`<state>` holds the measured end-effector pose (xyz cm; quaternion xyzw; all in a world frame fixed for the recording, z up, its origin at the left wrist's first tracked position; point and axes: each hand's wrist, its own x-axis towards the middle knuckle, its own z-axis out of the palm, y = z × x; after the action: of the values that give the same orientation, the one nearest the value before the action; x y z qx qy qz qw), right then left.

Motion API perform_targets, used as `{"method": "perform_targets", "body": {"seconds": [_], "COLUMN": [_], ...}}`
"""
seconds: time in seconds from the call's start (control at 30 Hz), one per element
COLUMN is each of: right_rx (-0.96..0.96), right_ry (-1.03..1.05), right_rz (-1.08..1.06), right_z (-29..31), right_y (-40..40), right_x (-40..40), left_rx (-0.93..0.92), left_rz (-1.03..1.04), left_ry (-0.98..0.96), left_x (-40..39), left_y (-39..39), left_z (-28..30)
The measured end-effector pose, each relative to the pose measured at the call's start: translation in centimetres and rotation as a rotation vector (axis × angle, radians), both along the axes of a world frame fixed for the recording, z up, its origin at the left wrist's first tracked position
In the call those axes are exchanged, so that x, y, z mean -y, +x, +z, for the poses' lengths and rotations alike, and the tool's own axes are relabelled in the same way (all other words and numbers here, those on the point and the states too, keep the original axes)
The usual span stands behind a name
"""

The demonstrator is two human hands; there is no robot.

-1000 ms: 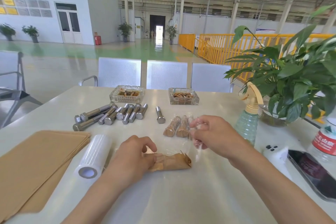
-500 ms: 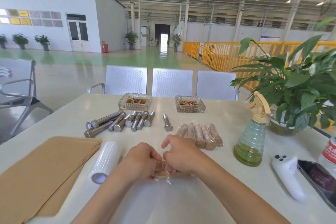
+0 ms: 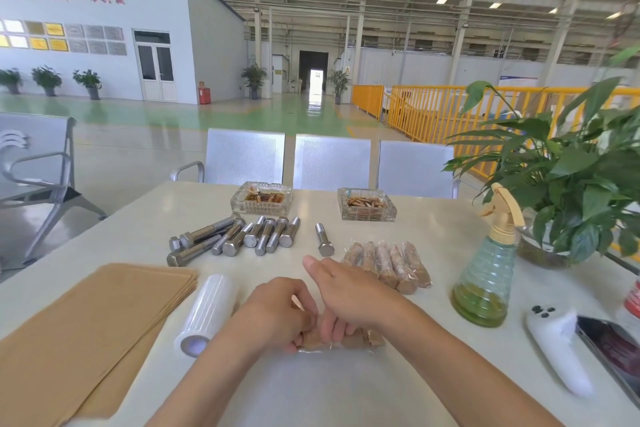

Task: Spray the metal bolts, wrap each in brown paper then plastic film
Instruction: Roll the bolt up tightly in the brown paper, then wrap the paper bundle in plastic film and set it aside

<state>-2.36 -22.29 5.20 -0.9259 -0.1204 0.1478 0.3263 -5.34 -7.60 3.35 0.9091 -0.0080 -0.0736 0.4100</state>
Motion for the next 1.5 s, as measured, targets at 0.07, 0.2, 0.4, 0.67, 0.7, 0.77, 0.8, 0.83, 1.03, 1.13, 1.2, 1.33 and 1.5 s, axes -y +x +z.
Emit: {"method": "perform_targets", "body": {"seconds": [0.07,0.2,0.4,0.67,0.7,0.77,0.8,0.83,1.03,1.13,1.2,1.33,1.5], "right_rx": [0.015,0.173,0.549,0.616,0.631,0.662,0.673,0.682,0.698,0.692,0.679,0.665,0.794], "right_ry": [0.032,0.098,-0.084,-0.070,-0.092,-0.127,-0.136,-0.141,-0.155,-0.182,-0.176,-0.113,-0.209], "right_rz": [-0.033,-0.077,0.136,0.102,0.105,0.113,0.116,0.121,0.130,0.136,0.119,0.031,0.057], "right_z": [-0.4,-2.1,-4.2,-6.1,-6.2,-6.5,-6.5,-6.5,-6.7,-6.6,-6.2,-5.8,-5.5], "right_y": [0.1,-0.6,-2.6,-3.4,-3.4,-3.5,-3.4,-3.4,-3.4,-3.4,-3.5,-3.9,-4.9], "right_x": [0.4,1.7,3.8,3.3,3.1,2.8,2.7,2.6,2.4,2.3,2.4,2.5,1.6], "left_rx": [-0.004,0.000,-0.132,-0.169,-0.146,-0.092,-0.066,-0.040,0.178,0.248,0.253,0.243,0.238], "left_rz": [0.031,0.052,0.009,-0.013,-0.007,-0.033,-0.064,-0.098,-0.192,-0.208,-0.211,-0.198,-0.159], "left_ry": [-0.051,-0.045,-0.150,-0.192,-0.192,-0.170,-0.156,-0.136,0.292,0.403,0.450,0.498,0.529], "left_x": [-0.2,-0.1,-0.6,-0.6,-0.7,-0.9,-1.0,-1.1,-1.3,-0.8,-0.5,0.0,0.7], "left_y": [0.1,0.4,1.2,1.9,1.8,1.7,1.5,1.2,0.8,0.5,0.2,0.0,-0.3], "left_z": [-0.5,-0.9,-0.4,-0.4,-0.6,-0.9,-1.0,-1.1,-0.8,-0.6,-0.4,0.0,0.1]}}
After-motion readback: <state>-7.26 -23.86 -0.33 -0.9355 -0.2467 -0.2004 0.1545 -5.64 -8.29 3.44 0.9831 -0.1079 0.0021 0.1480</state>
